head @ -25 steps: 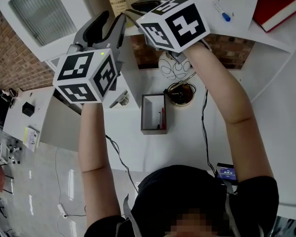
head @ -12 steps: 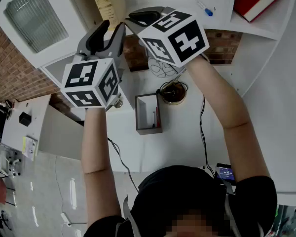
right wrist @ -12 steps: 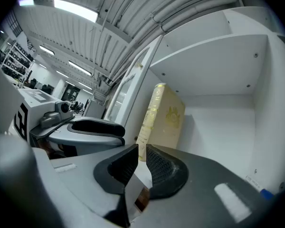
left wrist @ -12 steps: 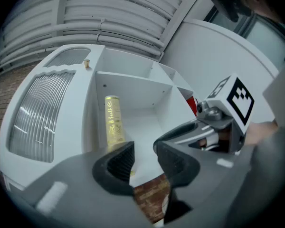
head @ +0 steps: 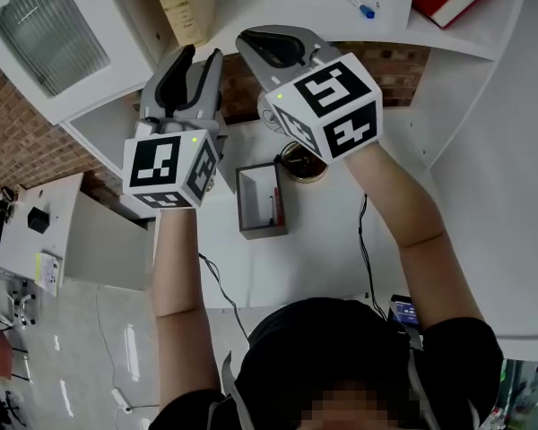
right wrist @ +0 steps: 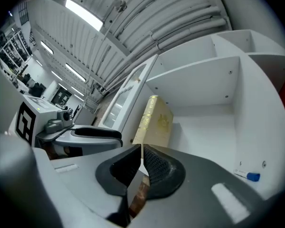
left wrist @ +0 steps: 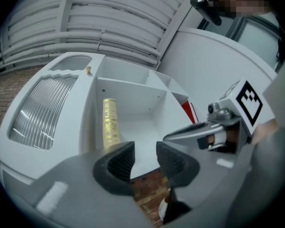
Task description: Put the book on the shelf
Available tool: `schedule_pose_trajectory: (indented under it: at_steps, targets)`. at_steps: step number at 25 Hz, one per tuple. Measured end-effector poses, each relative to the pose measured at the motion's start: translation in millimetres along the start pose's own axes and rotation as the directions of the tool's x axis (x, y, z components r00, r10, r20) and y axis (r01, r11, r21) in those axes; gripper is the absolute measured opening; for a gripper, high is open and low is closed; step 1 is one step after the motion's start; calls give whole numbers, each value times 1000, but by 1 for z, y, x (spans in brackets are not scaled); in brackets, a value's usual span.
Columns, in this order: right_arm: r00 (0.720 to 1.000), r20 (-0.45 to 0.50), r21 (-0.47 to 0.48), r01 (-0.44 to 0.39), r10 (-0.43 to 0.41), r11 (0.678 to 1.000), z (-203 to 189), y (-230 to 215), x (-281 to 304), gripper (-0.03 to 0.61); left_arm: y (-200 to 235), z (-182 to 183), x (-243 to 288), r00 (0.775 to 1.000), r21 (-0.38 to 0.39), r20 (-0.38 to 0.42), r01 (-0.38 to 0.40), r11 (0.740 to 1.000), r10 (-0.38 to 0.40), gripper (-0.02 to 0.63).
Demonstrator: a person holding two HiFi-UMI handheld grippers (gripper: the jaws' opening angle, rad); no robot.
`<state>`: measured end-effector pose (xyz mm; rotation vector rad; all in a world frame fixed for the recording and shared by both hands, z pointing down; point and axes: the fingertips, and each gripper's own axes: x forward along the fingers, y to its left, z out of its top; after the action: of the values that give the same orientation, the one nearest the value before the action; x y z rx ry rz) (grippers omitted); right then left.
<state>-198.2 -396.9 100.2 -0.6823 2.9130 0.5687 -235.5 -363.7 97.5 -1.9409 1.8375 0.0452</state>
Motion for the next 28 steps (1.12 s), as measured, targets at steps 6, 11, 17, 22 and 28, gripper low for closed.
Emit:
schedule_pose_trajectory:
  at_steps: [6,11,17,22,28]
  targets:
    - [989,143,-21,46,-43,999,8,5,-18,9,-13,3,-9,996,90,82,11,996,-18,144]
    - [975,220,-7,46,-43,999,11,11,-30,8,-25,3,-17,995,235,92,10,972,-32,130]
    - [968,243,35,50,-57,998,-3,26,-45,-2,-34,-10,-32,997,234,77,4,972,-23,125]
    - [974,209,107,61,-82,992,-37,44,-63,-3,-57,-37,-50,998,177,57,12,984,-23,124]
    - [982,152,188,84,-114,979,-76,62,-88,-3,-80,-84,-82,999,57,-35,32,998,-31,117]
